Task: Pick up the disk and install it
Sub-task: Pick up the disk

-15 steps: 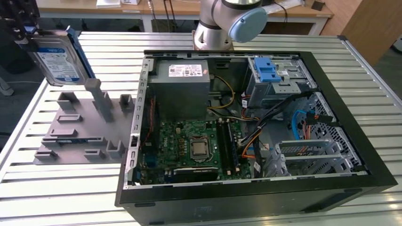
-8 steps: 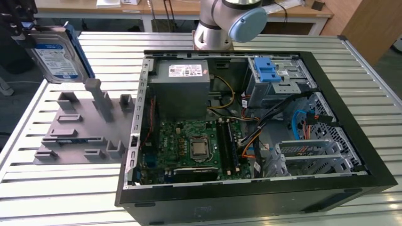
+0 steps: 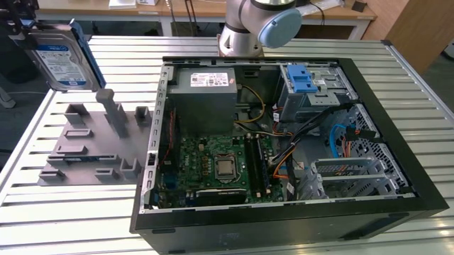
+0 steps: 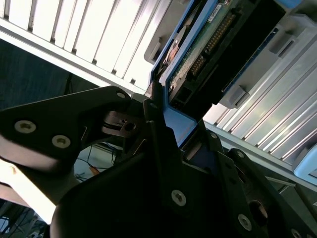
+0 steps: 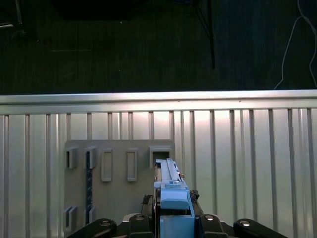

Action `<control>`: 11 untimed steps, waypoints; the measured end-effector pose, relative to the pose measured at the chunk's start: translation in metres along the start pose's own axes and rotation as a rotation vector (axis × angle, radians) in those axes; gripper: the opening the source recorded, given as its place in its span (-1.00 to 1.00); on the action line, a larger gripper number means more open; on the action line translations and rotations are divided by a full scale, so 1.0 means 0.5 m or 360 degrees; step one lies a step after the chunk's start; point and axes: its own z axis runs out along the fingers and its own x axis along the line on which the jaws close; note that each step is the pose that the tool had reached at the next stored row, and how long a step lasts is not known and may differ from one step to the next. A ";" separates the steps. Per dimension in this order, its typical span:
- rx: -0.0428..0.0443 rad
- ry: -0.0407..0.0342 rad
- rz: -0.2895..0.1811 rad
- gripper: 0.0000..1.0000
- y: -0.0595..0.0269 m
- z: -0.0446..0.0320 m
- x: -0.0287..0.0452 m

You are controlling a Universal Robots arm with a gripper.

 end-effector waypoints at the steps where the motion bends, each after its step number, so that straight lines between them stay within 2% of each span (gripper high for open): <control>1: 0.0000 0.0000 0.0000 -0.26 0.000 -0.002 0.000; 11: 0.0000 0.0000 0.0000 -0.26 0.001 -0.025 -0.001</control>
